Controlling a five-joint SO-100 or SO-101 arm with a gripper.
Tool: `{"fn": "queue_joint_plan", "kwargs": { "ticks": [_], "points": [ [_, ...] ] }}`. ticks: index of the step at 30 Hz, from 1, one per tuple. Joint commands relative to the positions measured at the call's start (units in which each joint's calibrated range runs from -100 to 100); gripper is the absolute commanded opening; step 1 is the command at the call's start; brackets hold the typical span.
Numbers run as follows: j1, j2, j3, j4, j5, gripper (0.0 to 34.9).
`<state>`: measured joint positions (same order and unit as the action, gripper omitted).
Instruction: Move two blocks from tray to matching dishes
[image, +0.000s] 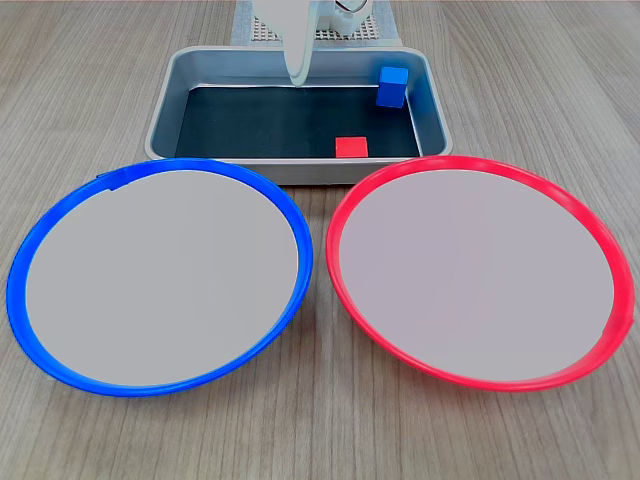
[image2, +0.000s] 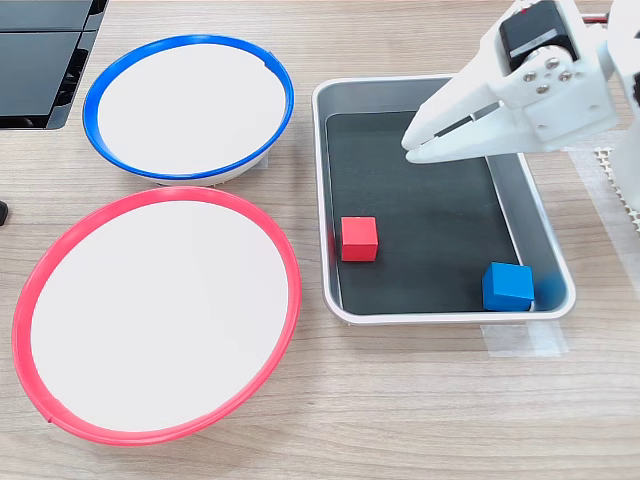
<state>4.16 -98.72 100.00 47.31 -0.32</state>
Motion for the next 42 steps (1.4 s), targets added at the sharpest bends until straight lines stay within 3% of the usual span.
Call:
{"fn": "queue_joint_plan", "kwargs": {
  "ticks": [1,12,15,19,22,23,25,27,28,35,42],
  "points": [
    [0.41,-0.34,0.0,0.11,-0.24,0.0],
    [-0.07,-0.34,0.0,0.19,0.49,0.0],
    [-2.32,2.56,0.0,-3.52,9.77,0.0],
    [-1.38,9.72,-2.55,-8.47,21.2,0.0],
    [-1.67,25.25,-5.46,-18.71,31.55,0.2],
    [-2.04,30.02,-6.28,-22.42,34.43,0.6],
    [-3.27,37.87,-8.65,-26.88,38.39,8.4],
    [-4.39,41.19,-9.74,-28.36,39.95,11.2],
    [-5.15,43.58,-10.29,-29.44,41.07,15.4],
    [-9.67,56.12,-16.93,-29.77,42.88,18.6],
    [-9.29,64.82,-19.39,-31.58,45.42,17.0]
  ]
}}
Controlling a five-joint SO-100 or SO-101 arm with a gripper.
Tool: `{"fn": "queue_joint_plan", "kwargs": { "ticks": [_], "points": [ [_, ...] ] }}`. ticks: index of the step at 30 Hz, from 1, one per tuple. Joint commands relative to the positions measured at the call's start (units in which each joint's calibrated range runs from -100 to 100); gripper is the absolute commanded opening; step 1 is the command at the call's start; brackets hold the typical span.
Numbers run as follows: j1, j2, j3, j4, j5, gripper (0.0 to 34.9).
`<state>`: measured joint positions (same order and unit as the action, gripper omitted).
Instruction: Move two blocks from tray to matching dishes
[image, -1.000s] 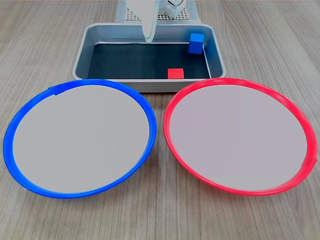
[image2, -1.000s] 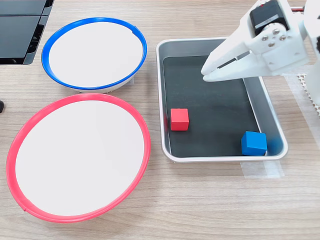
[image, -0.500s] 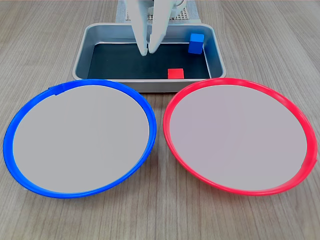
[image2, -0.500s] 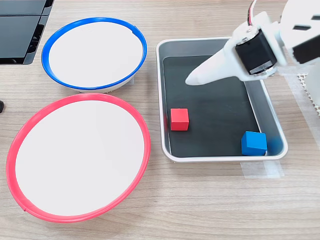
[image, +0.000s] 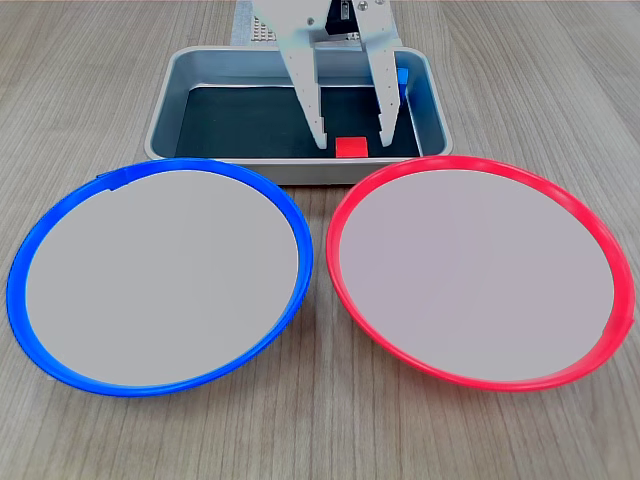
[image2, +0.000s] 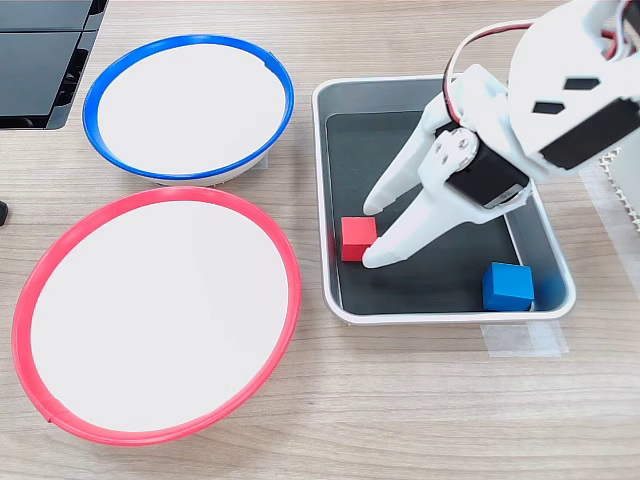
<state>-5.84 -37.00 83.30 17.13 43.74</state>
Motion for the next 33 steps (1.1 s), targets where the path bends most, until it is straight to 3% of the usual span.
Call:
{"fn": "queue_joint_plan", "kwargs": {
  "ticks": [1,3,5,7,10,11,13,16,20,24,26,29,31,32,33],
  "points": [
    [0.81,4.04,-2.78,-2.06,1.66,14.9],
    [0.62,5.83,-3.51,-2.64,1.95,9.7],
    [0.05,6.94,-4.88,-2.73,2.2,0.4],
    [-0.42,7.45,-7.61,-1.24,2.0,0.3],
    [-2.77,5.49,-13.71,6.77,0.39,0.2],
    [-3.9,4.63,-16.89,11.14,-0.49,0.2],
    [-9.08,4.97,-32.83,29.63,-6.06,0.2],
    [-12.09,9.75,-47.57,39.87,-12.26,0.1],
    [-12.56,26.98,-72.24,40.53,-26.47,0.1],
    [-9.83,40.2,-80.53,35.33,-30.77,0.1],
    [-8.89,43.78,-79.98,32.19,-30.48,0.3],
    [-8.14,45.57,-75.79,28.15,-28.57,9.3],
    [-8.32,44.8,-70.15,25.09,-26.18,18.6],
    [-8.79,43.78,-67.96,24.76,-25.45,18.6],
    [-9.17,42.41,-67.05,25.59,-25.35,15.0]
  ]
}}
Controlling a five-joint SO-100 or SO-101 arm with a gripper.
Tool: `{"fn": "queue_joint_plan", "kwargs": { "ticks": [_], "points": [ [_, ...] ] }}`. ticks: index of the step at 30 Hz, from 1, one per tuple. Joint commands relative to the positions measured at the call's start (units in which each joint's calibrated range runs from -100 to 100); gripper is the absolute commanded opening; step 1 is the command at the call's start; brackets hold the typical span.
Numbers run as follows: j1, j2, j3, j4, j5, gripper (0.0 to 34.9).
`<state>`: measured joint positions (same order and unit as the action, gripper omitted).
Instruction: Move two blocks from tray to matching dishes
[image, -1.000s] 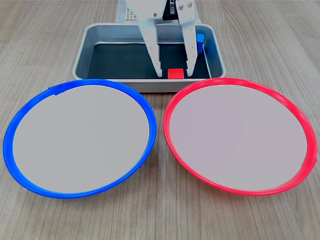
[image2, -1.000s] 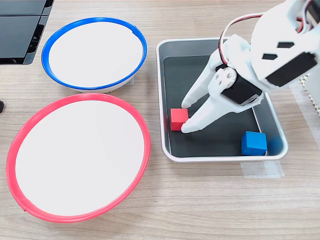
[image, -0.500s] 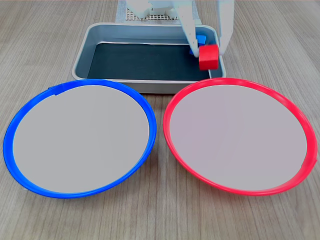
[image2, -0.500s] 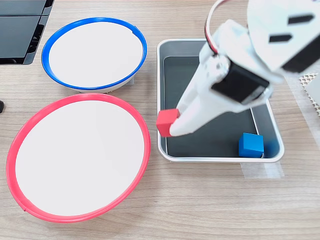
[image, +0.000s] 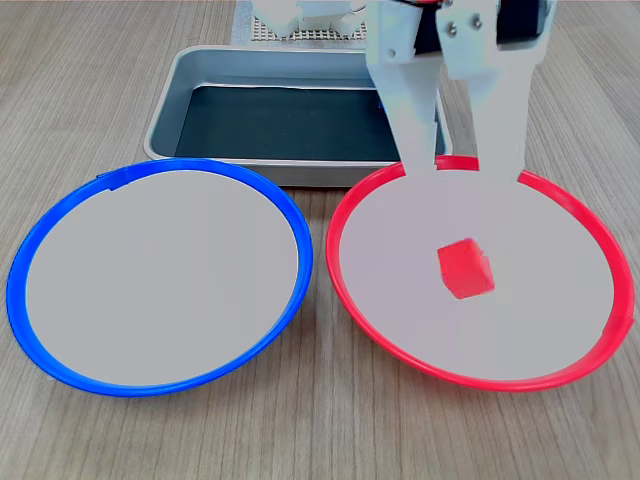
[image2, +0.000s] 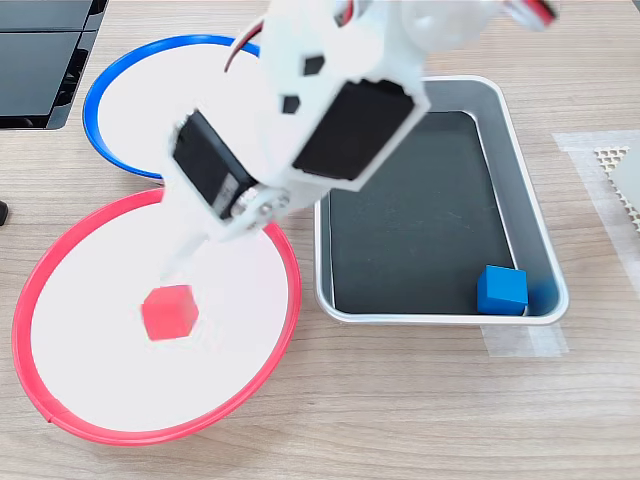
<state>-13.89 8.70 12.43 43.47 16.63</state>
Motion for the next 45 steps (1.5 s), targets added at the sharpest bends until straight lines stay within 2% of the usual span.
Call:
{"fn": "queue_joint_plan", "kwargs": {
  "ticks": [1,2,3,4,7,10,12,14,18,19,28,36,45],
  "points": [
    [-1.4,-4.47,4.18,0.64,1.86,11.4],
    [-1.87,-7.12,5.0,4.03,2.25,8.1],
    [-2.15,-8.91,5.46,7.08,3.13,0.3],
    [-2.53,-13.51,5.82,18.23,5.62,0.3],
    [-1.87,-20.93,8.37,34.24,10.45,0.2],
    [-1.02,-27.16,14.74,37.95,13.28,0.2],
    [-0.93,-32.19,21.57,37.29,15.43,0.3],
    [-0.93,-36.37,28.4,35.06,17.44,6.4],
    [-1.4,-40.72,37.04,31.1,18.71,13.8],
    [-2.06,-41.74,39.41,29.29,18.51,14.6],
    [-5.92,-41.66,45.97,22.19,17.63,15.4],
    [-7.71,-39.1,44.87,22.11,16.95,15.0],
    [-6.11,-38.33,49.43,17.57,18.8,14.6]
  ]
}}
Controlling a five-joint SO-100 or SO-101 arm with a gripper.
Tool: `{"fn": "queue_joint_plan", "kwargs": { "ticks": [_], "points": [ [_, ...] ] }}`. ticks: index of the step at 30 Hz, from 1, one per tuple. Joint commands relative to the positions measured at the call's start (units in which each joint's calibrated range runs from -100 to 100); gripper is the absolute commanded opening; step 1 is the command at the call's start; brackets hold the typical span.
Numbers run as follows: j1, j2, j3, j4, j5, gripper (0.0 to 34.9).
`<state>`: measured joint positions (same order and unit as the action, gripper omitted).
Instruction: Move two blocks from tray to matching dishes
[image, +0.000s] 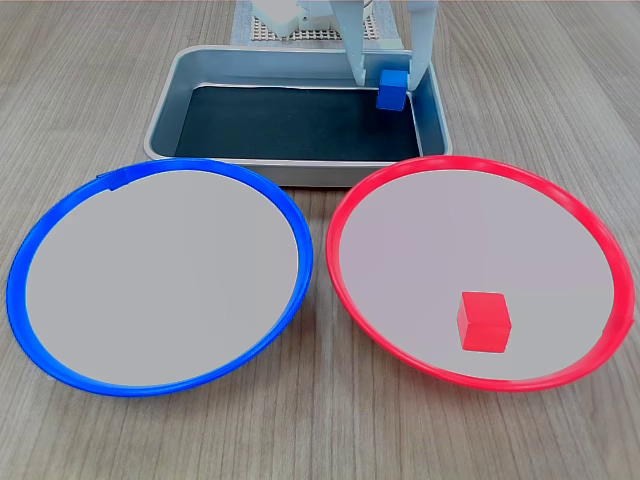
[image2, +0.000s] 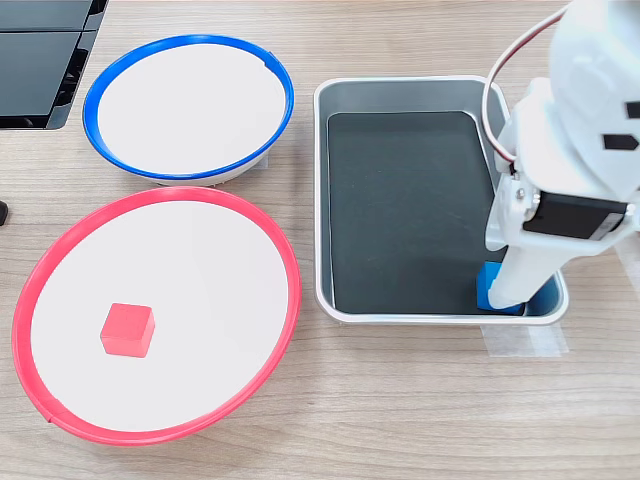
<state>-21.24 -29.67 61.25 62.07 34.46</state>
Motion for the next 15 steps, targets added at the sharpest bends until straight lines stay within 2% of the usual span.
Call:
{"fn": "queue_joint_plan", "kwargs": {
  "ticks": [1,3,4,5,6,10,13,15],
  "points": [
    [1.43,0.03,0.79,-1.03,1.07,14.6],
    [1.71,0.03,0.97,-1.03,1.32,13.3],
    [1.9,-0.06,0.97,-1.03,1.56,11.2],
    [2.18,-0.14,0.97,-0.95,1.86,5.3],
    [2.27,-0.23,0.97,-0.95,1.86,1.1],
    [5.38,-0.23,-2.58,2.27,3.22,0.2],
    [8.3,0.97,-13.96,9.45,2.88,0.1],
    [10.65,3.44,-23.7,11.02,-0.34,0.1]
  ]
}}
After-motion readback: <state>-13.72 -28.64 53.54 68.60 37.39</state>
